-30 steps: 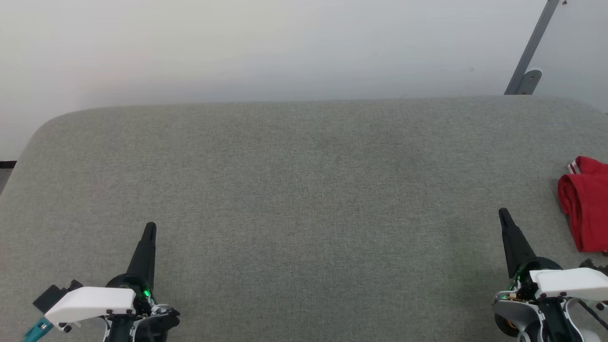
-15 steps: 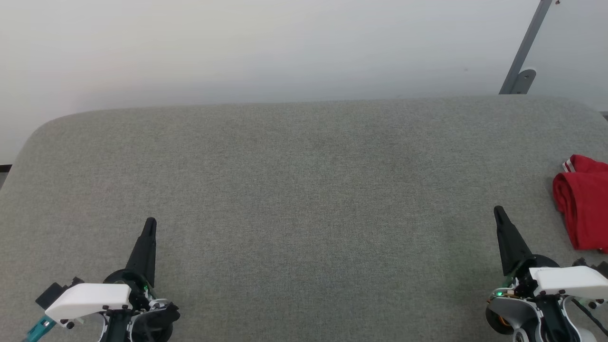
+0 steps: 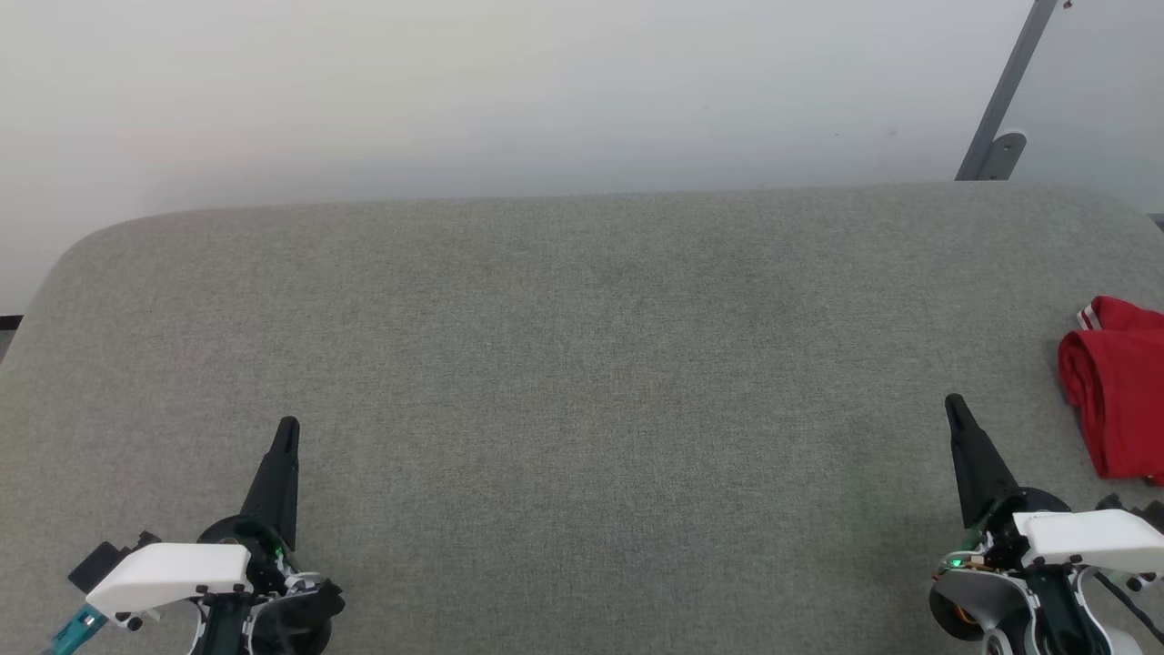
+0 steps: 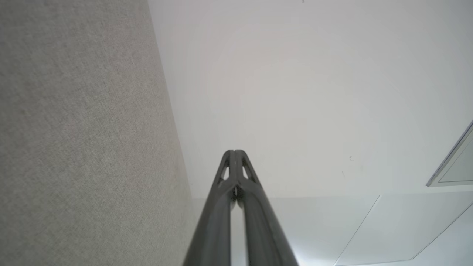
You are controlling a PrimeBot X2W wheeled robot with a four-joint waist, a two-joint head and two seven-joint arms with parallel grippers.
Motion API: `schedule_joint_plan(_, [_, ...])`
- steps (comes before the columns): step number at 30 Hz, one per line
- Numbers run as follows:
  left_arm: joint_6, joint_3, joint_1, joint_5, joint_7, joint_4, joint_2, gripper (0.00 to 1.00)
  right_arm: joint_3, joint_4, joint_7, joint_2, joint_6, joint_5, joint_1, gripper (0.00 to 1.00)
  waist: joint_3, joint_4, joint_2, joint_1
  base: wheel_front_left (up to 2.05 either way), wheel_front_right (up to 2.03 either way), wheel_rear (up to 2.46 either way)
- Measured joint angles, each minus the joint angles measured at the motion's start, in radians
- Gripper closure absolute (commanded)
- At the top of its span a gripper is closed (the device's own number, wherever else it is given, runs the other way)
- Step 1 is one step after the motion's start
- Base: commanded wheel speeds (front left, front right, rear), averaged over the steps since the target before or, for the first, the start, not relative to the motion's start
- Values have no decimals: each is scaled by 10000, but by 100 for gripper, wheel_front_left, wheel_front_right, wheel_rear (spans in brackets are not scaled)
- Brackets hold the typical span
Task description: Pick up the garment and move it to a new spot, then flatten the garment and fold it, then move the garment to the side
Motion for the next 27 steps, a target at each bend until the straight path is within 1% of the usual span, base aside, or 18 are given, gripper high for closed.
schedule_joint_plan(27, [0, 94, -2, 56, 77, 4, -58, 100, 0, 2, 0, 0, 0, 0, -1, 100, 0, 0, 0, 0, 0, 0, 0])
